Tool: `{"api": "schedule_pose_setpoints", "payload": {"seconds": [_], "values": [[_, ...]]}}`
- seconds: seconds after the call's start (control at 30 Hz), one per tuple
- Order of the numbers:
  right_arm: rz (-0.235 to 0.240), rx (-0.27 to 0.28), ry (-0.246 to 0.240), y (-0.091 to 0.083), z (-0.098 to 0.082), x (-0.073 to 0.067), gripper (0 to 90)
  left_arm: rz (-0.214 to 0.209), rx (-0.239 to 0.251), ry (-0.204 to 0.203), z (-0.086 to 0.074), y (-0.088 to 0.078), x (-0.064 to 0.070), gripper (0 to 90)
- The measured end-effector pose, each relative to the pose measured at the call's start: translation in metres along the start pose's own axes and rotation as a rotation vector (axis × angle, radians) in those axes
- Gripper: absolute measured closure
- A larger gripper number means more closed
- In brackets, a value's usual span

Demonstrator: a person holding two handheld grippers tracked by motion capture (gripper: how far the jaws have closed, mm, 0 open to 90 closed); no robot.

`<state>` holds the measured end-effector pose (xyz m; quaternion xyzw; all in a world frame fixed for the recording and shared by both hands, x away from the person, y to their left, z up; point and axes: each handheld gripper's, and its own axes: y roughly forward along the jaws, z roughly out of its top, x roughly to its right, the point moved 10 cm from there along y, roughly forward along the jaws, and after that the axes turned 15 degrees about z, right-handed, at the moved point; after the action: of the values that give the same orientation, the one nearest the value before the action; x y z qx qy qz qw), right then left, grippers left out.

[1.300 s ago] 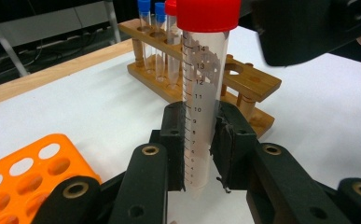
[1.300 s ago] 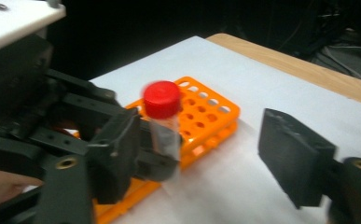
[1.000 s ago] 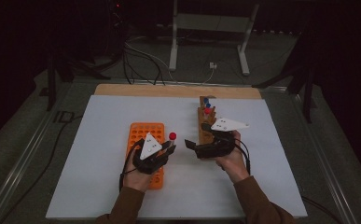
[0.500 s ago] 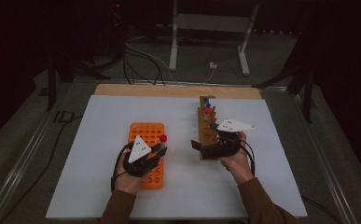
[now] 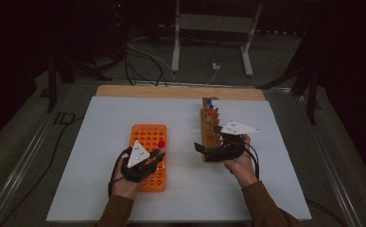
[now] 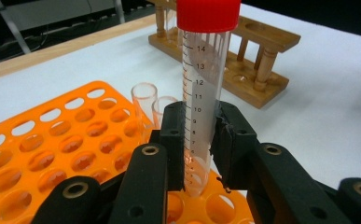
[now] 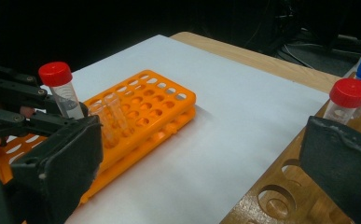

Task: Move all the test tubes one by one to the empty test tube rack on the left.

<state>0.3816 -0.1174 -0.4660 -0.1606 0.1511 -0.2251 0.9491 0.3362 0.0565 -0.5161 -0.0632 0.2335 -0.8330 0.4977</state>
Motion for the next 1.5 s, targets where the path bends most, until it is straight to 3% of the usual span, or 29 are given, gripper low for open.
{"api": "schedule_pose_setpoints", "payload": {"seconds": [0.53, 0.87, 1.3, 1.5], "values": [[0.010, -0.005, 0.004, 0.001, -0.004, -0.001, 0.3, 0.016, -0.116, 0.059, -0.021, 0.007, 0.002, 75.5], [0.013, -0.011, 0.004, 0.002, -0.006, -0.001, 0.3, 0.018, -0.172, 0.059, -0.028, 0.012, 0.003, 75.5], [0.018, -0.016, 0.006, 0.005, -0.007, -0.002, 0.3, 0.008, -0.177, 0.048, -0.028, 0.012, 0.003, 74.7], [0.018, -0.016, 0.005, 0.004, -0.007, -0.002, 0.3, 0.005, -0.169, 0.051, -0.027, 0.011, 0.003, 68.3]]}}
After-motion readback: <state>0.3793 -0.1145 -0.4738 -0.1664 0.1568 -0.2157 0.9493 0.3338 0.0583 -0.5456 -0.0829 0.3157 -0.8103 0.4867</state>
